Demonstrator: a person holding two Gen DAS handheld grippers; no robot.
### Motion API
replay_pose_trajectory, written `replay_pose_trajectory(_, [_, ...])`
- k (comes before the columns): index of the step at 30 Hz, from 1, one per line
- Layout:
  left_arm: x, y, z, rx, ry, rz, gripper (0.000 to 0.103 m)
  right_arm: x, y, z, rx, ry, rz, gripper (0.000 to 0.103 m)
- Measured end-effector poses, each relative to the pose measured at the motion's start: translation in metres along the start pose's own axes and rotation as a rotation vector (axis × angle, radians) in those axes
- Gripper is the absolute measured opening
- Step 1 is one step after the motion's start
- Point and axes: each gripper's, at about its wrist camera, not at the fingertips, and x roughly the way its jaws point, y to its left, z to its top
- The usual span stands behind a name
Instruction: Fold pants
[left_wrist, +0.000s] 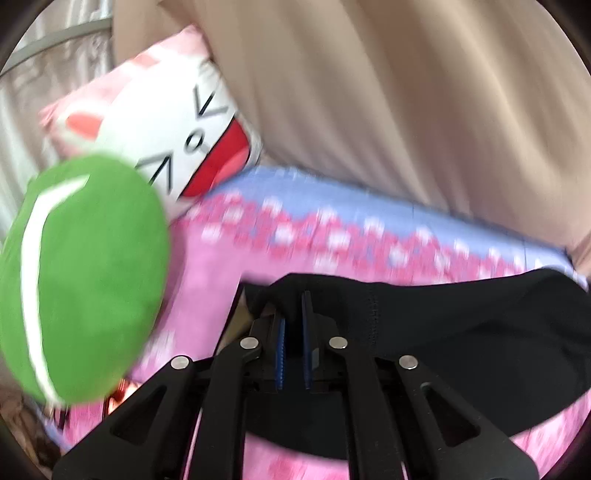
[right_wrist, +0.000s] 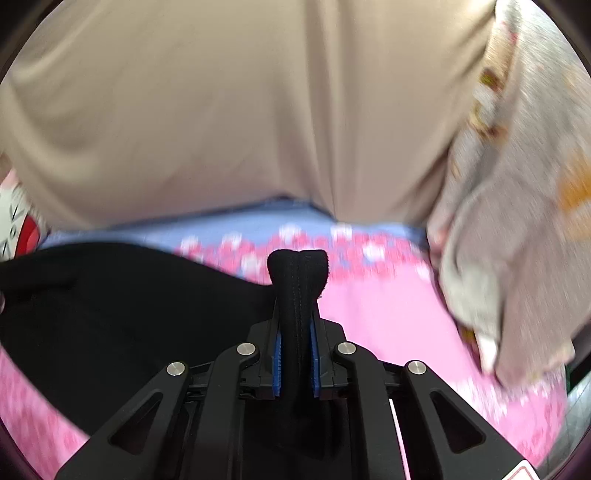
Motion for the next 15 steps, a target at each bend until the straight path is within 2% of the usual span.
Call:
replay_pose_trajectory(4, [0.018,0.007,-0.049,0.018,0.110,0.030,0.011,0.004,-0.005,-0.055,-0.004,0.088,-0.019,0.014])
replay_pose_trajectory(5, [0.023,0.010,-0.058,0.002,0.124,0.035,0.015,0.009,-0.008,-0.067,0.000,0.111,-0.037,0.022])
replay_pose_trajectory(8, [0.023,0.022,-0.076,-0.105,0.128,0.059,0.023,-0.001,-0.022,-0.092,0.060,0.096,-0.074,0.032])
replay_pose_trajectory(9, [0.017,0.027,-0.080,-0.154,0.117,0.043,0.036,-0.008,-0.023,-0.095,0.075,0.086,-0.080,0.034])
replay_pose_trajectory(12, [-0.006,0.037,-0.088,-0.296,0.079,-0.063,0.060,-0.038,-0.031,-0.103,0.117,0.042,-0.099,0.038])
replay_pose_trajectory(15, [-0.006,0.030,-0.088,-0.366,0.080,-0.121,0.066,-0.063,-0.026,-0.112,0.131,0.003,-0.087,0.041])
